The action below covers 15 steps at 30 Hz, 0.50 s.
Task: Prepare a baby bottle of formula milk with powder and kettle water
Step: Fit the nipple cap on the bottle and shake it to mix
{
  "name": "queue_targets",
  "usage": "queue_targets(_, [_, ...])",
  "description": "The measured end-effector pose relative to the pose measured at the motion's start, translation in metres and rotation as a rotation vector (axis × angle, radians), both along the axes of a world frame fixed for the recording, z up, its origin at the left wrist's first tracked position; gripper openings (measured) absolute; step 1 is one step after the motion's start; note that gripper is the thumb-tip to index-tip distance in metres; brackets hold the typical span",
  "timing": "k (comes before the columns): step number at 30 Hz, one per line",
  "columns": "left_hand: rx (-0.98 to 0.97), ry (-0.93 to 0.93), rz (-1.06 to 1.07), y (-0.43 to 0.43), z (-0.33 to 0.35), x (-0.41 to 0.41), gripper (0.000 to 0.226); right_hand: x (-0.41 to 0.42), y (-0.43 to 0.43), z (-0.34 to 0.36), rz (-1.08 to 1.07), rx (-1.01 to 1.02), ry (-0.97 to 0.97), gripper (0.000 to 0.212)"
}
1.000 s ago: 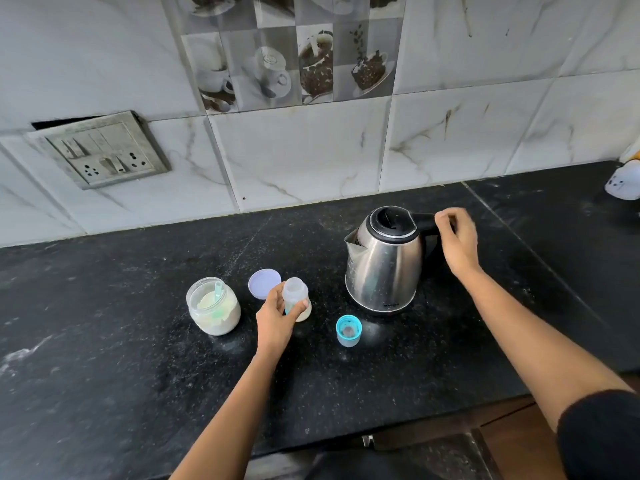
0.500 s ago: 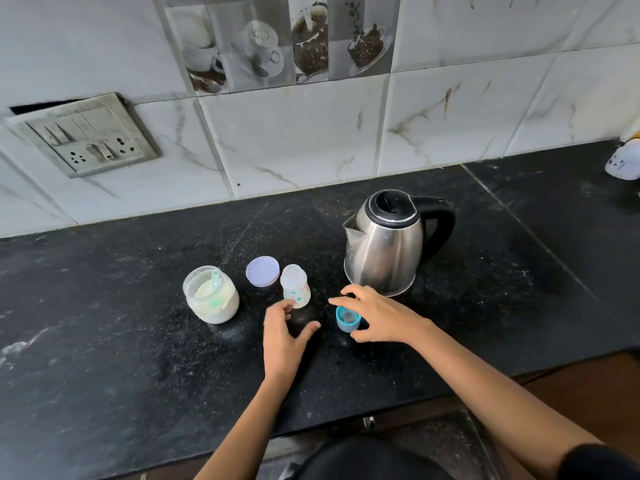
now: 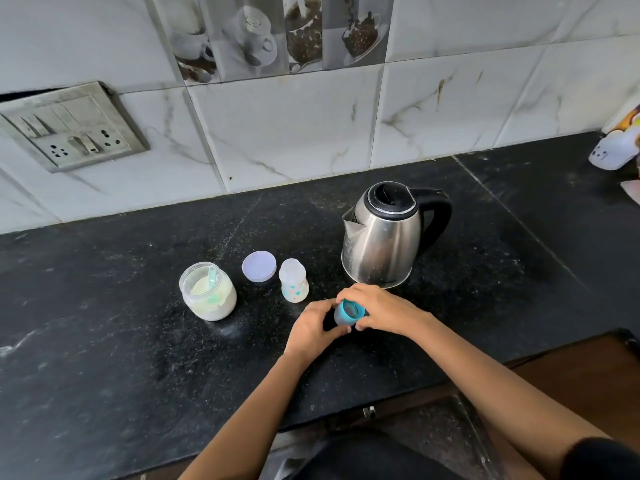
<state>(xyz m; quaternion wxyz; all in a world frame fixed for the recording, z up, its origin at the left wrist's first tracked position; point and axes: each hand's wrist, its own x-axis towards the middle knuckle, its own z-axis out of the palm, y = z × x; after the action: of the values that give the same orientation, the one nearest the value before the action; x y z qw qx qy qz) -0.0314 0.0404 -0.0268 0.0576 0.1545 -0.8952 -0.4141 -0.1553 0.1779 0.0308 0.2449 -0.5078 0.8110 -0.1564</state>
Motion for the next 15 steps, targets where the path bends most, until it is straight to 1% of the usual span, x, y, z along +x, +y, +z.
queue_targets(3, [0.004,-0.009,-0.016,-0.002,-0.003,0.0,0.05,-0.001,0.0,0.004,-0.015,-0.026,-0.035,0.052])
queue_targets(6, [0.028,-0.021,-0.018,-0.005,-0.005,0.0,0.047,-0.007,0.0,0.016,-0.036,-0.087,-0.005,0.045])
queue_targets(8, [0.042,-0.019,-0.013,-0.005,-0.004,0.0,0.05,-0.009,0.0,0.029,-0.089,-0.174,0.006,0.042])
queue_targets(10, [0.051,-0.016,-0.006,-0.005,-0.001,0.003,0.06,-0.009,0.0,0.04,-0.165,-0.317,-0.044,0.043])
queue_targets(12, [0.064,0.001,0.031,-0.007,0.0,0.01,0.069,-0.007,-0.002,0.044,-0.28,-0.469,-0.18,0.045])
queue_targets(13, [0.065,0.026,0.064,-0.008,0.0,0.015,0.068,-0.006,-0.005,0.043,-0.352,-0.526,-0.29,0.046])
queue_targets(15, [0.034,0.12,0.161,-0.015,-0.001,0.026,0.056,-0.004,-0.013,0.036,-0.476,-0.592,-0.483,0.048])
